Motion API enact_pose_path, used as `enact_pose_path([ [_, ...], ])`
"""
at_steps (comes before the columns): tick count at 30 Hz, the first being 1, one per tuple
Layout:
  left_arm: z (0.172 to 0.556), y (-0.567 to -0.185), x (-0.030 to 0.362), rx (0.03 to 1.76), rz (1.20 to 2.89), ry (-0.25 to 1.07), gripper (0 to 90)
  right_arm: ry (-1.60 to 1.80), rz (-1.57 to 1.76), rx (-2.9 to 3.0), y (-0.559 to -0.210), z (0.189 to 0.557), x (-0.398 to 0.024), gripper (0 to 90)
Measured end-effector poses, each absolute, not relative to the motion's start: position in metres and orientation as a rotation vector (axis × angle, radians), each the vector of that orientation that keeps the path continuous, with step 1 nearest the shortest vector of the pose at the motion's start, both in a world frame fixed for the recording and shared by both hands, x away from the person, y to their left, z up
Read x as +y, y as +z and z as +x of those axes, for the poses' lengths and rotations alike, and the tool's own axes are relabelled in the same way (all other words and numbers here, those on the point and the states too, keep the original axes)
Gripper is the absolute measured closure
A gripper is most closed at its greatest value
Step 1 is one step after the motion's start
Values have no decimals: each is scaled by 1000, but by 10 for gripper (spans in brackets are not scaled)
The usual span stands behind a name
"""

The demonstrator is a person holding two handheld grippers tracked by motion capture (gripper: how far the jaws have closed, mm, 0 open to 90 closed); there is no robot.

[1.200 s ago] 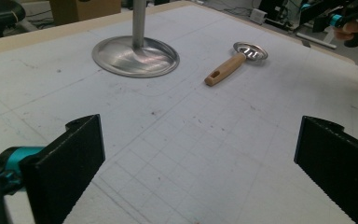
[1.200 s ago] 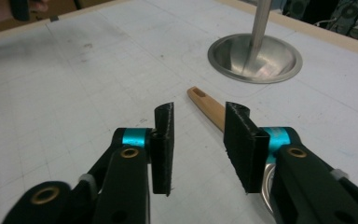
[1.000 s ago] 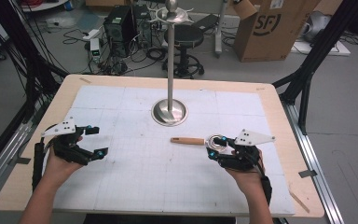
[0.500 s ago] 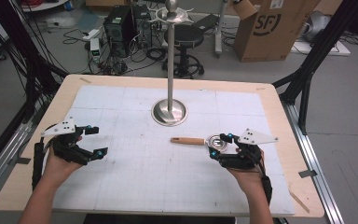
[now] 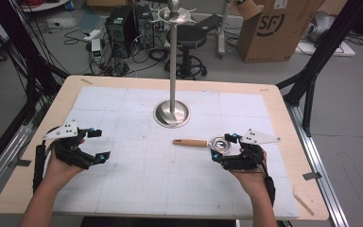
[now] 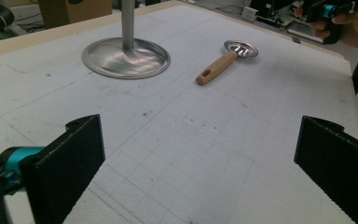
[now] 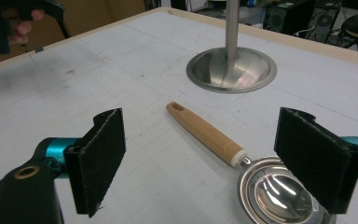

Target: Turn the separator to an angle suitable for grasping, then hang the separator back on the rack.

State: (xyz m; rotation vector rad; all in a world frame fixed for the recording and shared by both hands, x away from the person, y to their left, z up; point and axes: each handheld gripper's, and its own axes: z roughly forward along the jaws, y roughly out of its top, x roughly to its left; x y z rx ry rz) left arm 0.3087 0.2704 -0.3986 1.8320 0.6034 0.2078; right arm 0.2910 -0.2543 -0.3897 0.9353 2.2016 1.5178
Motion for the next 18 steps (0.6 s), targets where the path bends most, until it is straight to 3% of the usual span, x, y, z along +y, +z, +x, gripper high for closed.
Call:
enact_pose_path([
  [18, 308, -399, 271, 611, 1839, 215, 22, 1516, 948, 2217, -390, 293, -254, 152],
])
